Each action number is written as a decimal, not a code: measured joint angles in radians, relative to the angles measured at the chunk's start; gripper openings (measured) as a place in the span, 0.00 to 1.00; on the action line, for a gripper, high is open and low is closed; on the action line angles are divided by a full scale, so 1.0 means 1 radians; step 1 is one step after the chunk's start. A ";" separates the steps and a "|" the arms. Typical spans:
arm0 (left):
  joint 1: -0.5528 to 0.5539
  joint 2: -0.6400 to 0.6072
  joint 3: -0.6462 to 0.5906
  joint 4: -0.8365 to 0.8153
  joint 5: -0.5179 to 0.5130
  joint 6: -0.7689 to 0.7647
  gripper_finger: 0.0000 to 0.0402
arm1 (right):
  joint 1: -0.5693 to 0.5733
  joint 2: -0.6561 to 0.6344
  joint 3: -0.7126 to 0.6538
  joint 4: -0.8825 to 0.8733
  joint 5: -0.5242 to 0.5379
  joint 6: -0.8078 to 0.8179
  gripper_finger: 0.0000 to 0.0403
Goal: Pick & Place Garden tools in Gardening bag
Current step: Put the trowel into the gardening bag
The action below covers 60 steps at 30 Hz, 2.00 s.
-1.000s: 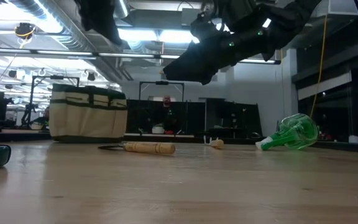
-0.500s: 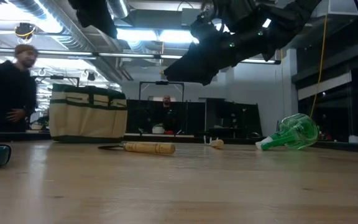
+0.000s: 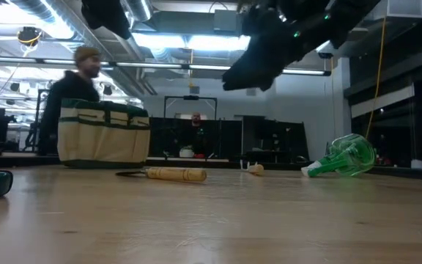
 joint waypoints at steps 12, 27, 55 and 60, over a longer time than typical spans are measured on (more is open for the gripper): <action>-0.178 0.219 0.000 0.157 -0.140 0.080 0.32 | 0.191 -0.136 -0.120 0.117 0.047 0.180 0.52; -0.157 0.318 0.000 0.179 -0.172 0.082 0.33 | 0.392 -0.558 -0.344 -0.011 0.335 0.180 0.50; -0.068 0.318 -0.001 0.273 -0.108 0.193 0.32 | 0.394 -0.781 -0.540 -0.143 0.191 0.341 0.48; -0.066 0.318 -0.001 0.278 -0.109 0.199 0.32 | 0.394 -0.781 -0.540 -0.145 0.191 0.316 0.48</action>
